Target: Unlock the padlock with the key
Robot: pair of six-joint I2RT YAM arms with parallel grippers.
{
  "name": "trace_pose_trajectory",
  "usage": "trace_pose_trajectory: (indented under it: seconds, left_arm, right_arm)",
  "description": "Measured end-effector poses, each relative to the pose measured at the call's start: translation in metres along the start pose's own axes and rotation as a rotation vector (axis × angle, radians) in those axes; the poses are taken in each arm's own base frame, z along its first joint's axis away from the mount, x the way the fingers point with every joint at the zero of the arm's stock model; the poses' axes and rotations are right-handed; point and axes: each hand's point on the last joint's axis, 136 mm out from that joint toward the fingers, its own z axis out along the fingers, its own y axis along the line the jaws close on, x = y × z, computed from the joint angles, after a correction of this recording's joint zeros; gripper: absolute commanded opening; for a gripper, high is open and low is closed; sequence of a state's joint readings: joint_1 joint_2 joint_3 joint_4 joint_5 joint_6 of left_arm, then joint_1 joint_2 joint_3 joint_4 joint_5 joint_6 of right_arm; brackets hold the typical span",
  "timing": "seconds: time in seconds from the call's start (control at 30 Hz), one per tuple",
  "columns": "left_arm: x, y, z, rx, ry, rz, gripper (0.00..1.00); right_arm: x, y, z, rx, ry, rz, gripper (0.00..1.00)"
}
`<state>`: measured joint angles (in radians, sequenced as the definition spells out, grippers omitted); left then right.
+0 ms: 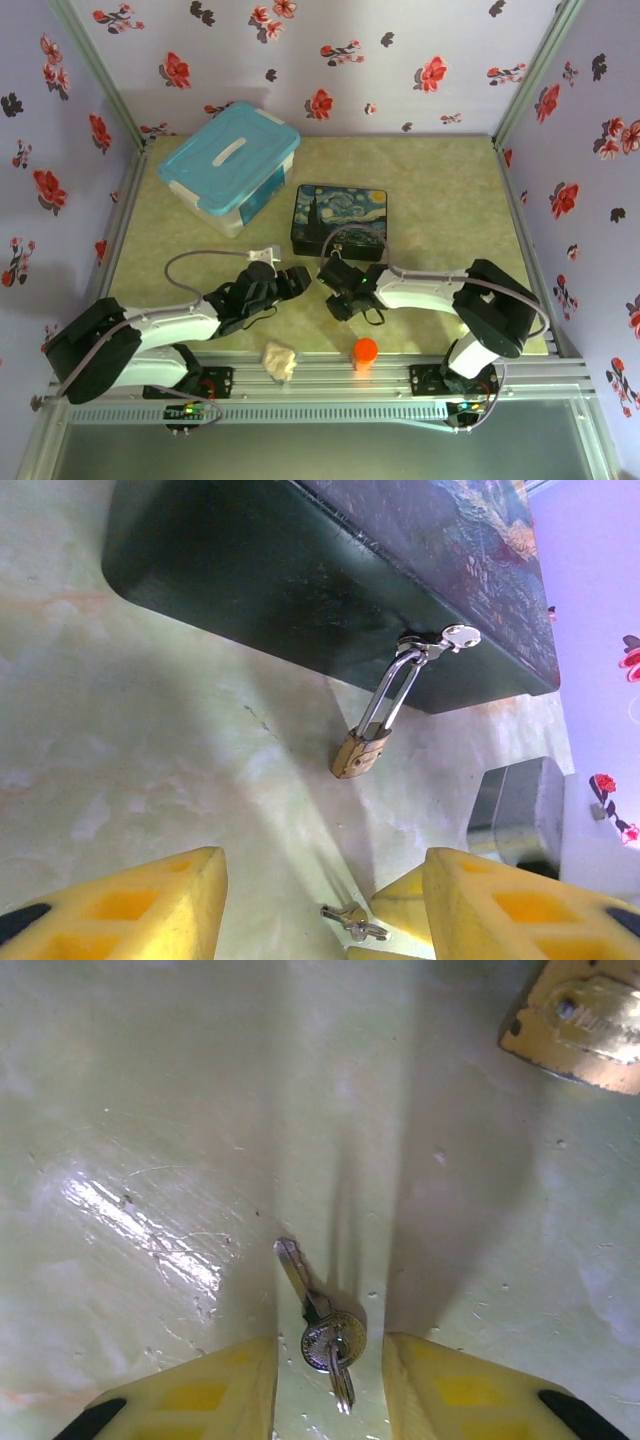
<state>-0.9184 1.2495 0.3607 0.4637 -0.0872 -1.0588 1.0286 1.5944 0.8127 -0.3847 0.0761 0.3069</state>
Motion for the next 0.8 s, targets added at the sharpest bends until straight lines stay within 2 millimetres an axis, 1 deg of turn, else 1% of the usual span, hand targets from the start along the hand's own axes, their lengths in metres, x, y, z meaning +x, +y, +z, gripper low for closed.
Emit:
trace_pose_trajectory:
  seconds: [0.03, 0.1, 0.23, 0.37, 0.47, 0.6, 0.67, 0.8]
  left_arm:
    - [0.0, 0.0, 0.0, 0.002, -0.001, -0.001, 0.54]
    - [0.0, 0.0, 0.0, 0.004, -0.003, -0.001, 0.54]
    - [-0.002, -0.001, -0.003, 0.01, -0.011, -0.002, 0.54]
    - [-0.007, -0.004, -0.009, 0.023, -0.034, 0.004, 0.54]
    - [-0.011, -0.006, -0.017, 0.042, -0.056, 0.022, 0.54]
    - [-0.014, -0.01, -0.027, 0.081, -0.082, 0.068, 0.53]
    - [-0.018, -0.018, -0.033, 0.111, -0.097, 0.104, 0.53]
    - [-0.025, -0.045, -0.045, 0.222, -0.127, 0.178, 0.55]
  right_arm:
    - [0.0, 0.001, 0.001, 0.004, 0.0, -0.007, 0.14]
    - [-0.003, 0.003, 0.001, 0.002, -0.006, -0.005, 0.08]
    - [-0.011, 0.006, 0.001, -0.05, -0.049, 0.032, 0.04]
    - [-0.007, 0.005, -0.004, -0.16, -0.069, 0.107, 0.03]
    - [-0.013, 0.005, -0.019, -0.291, -0.136, 0.184, 0.03]
    - [-0.034, 0.002, -0.048, -0.499, -0.283, 0.311, 0.03]
    - [-0.042, 0.005, -0.059, -0.576, -0.325, 0.335, 0.03]
    - [-0.061, 0.023, -0.09, -0.741, -0.404, 0.315, 0.03]
